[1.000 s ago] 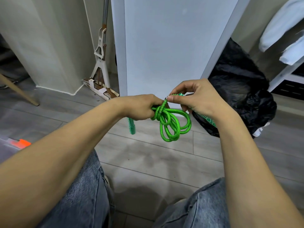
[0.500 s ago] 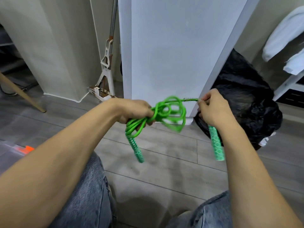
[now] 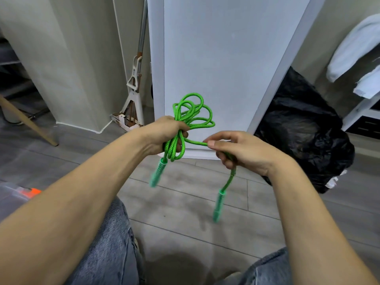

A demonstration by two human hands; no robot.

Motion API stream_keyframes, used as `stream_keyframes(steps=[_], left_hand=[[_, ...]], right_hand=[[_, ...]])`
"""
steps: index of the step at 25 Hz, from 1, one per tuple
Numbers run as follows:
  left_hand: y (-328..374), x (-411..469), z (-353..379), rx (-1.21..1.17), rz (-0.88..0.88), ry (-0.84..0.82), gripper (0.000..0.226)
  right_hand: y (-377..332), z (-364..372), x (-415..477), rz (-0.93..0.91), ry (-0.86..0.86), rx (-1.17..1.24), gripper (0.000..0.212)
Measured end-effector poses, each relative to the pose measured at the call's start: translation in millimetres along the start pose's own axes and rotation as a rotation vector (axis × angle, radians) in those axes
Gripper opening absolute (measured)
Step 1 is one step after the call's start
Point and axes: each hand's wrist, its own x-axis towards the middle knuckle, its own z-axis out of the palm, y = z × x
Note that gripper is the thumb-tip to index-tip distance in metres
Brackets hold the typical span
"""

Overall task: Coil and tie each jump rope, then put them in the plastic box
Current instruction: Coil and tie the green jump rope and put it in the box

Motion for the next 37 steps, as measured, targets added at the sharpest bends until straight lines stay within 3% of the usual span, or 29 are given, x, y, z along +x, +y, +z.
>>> stream_keyframes(steps=[4,6,8,11,14,16,19,21,23,27,29,32,34,37], left_hand=[[2,3,-2,-0.137,0.02,0.078,0.011],[6,5,-6,-0.316,0.047,0.163,0.006],[6,11,-15,-0.304,0.099,0.274,0.015],[-1,13,-26,0.036,0.193,0.289,0.022],[-4,6,-19,0.332,0.276,0.139,0.012],[-5,7,-14,0.516,0.324,0.112,0.009],[-7,16,-20,0.717,0.296,0.21,0.015],[-11,16,-24,1.007,0.243,0.251,0.011],[-15,9,-19,1.35,0.231,0.182,0.007],[-23,-16,18,1.765,0.348,-0.15,0.026],[-24,-29,33,1.733,0.473,-0.252,0.025],[-17,-44,37,1.211,0.652,-0.399,0.019],[-7,-52,35,0.928,0.688,-0.397,0.015],[3,-52,36,0.755,0.629,-0.26,0.024]], right_hand=[[5,-6,6,-0.075,0.108,-0.197,0.025],[9,-16,-2,0.002,0.057,-0.351,0.024],[9,-20,-12,0.138,-0.069,-0.368,0.024],[0,-14,-18,0.169,-0.113,-0.128,0.032],[-9,-7,-6,-0.049,0.134,0.04,0.03],[-8,-4,0,-0.15,0.27,-0.152,0.022],[-8,0,-6,-0.154,0.138,-0.669,0.02],[-19,3,-14,-0.188,0.036,-0.703,0.018],[-32,7,-20,-0.312,0.031,-0.671,0.016],[-35,5,-17,-0.519,0.304,-0.609,0.012],[-23,-5,-7,-0.555,0.422,-0.465,0.008],[1,-27,8,-0.504,0.516,-0.216,0.009],[15,-34,13,-0.369,0.468,-0.039,0.01],[35,-30,18,-0.171,0.229,-0.011,0.019]])
